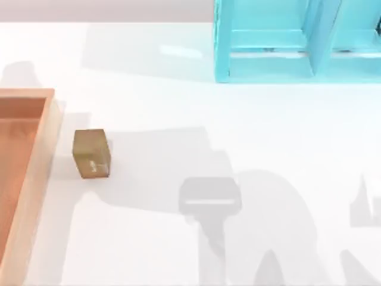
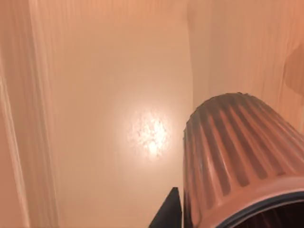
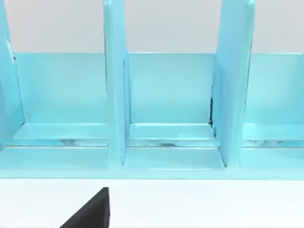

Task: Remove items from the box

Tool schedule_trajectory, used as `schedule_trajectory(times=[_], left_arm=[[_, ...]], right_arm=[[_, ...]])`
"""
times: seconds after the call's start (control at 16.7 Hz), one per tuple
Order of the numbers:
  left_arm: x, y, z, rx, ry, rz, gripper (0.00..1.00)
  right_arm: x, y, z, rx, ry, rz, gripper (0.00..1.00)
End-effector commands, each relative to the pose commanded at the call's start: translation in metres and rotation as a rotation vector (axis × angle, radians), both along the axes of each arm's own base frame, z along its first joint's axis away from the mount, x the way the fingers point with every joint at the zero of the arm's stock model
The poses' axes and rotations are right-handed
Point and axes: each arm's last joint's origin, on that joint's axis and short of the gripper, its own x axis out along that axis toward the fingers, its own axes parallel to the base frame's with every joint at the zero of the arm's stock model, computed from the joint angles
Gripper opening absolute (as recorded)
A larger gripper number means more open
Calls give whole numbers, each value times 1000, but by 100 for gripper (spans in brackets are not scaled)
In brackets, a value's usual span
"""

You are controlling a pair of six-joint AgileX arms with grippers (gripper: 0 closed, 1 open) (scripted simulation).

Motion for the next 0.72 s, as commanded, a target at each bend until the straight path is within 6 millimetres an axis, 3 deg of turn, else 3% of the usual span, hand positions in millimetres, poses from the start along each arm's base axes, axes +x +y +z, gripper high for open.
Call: schedule_trajectory(times=[0.18,0.3,0.54,0.72], left_arm=[[1,-13,-4,-1,6,0,0],[2,-40,-12,-1,15,-2,0],[-13,-131,-33,7,25,-6,0],[-50,-206,-52,14,21,-4,0]], right_arm=[[0,0,0,0,0,0,100],[0,0,0,0,0,0,100],[0,0,0,0,0,0,100],[0,0,0,0,0,0,100]])
